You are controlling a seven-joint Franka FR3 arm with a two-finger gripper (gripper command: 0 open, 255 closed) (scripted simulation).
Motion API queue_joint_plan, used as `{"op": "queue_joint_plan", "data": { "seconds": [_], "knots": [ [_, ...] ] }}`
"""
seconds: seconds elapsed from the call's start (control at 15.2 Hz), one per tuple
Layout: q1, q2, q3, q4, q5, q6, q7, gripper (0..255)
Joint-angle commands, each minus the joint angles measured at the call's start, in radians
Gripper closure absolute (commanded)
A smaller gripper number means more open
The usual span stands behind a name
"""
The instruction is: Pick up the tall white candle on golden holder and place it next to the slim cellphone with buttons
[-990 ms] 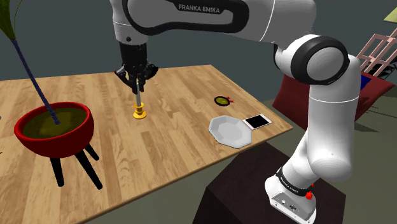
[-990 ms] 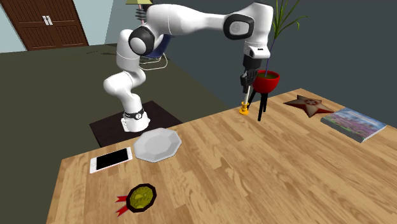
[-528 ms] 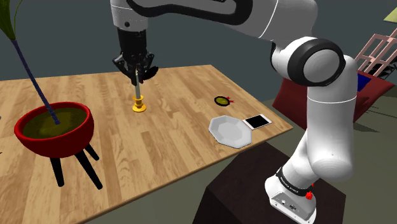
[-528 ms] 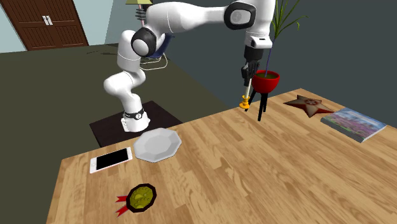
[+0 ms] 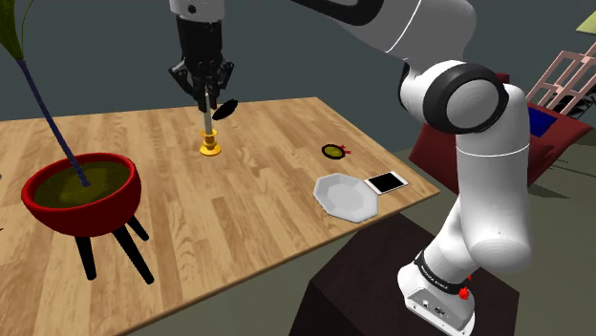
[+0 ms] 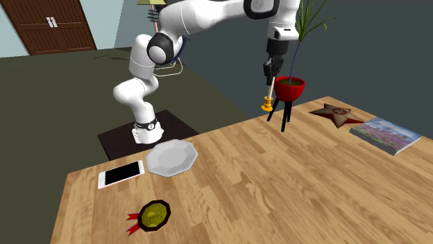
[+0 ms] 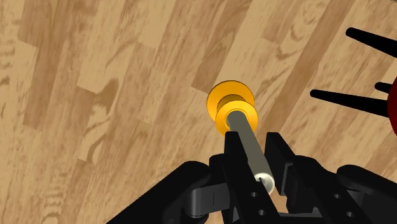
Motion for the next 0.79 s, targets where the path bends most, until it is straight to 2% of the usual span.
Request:
{"op": "queue_joint_plan", "data": {
  "seconds": [0.0, 0.33, 0.73],
  "knots": [
    [-0.056, -0.092, 0.006, -0.140, 0.029, 0.050, -0.021, 255],
    [-0.186, -0.324, -0.006, -0.467, 0.116, 0.159, -0.117, 255],
    [-0.281, -0.536, -0.061, -0.724, 0.193, 0.219, -0.259, 255]
  ]
}}
